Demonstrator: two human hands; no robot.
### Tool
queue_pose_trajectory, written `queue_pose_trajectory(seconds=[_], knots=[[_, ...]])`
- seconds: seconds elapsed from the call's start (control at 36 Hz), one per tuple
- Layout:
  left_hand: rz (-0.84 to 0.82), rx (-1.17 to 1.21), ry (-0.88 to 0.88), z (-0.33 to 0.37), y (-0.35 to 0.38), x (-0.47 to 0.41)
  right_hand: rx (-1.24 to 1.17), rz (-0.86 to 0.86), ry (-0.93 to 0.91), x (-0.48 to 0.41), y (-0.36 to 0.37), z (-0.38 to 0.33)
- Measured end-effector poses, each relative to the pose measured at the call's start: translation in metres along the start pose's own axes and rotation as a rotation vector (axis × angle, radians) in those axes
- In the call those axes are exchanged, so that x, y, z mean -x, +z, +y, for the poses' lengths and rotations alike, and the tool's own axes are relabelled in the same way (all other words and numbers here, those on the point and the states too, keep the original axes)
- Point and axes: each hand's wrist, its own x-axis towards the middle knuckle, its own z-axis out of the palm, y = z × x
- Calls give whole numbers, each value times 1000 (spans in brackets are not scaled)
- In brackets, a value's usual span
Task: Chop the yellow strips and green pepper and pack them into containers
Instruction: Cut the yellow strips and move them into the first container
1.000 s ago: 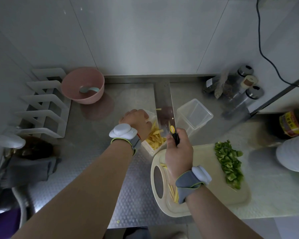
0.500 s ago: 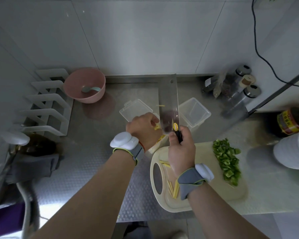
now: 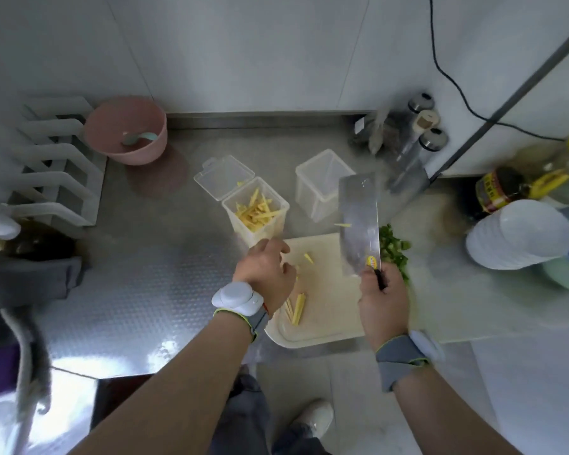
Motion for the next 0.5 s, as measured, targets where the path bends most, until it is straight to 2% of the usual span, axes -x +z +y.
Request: queue_pose_trajectory(seconds=[0.06,0.11,0.19,0.28,0.5], knots=[[-148,-90,-80,-6,16,11,161,-58,-49,5,-15,15],[-216,-159,-147,-14,27,21,318,-112,-98,8,-22,23],[-201,-226,-182,-19,40,37,523,-198,-231,11,-23,30],[-189,-303,-122,-22,44,39,676,-264,-364,7,-17,34],[-278,-414,-18,-26,48,10,761,-303,-420,-4,2,37]])
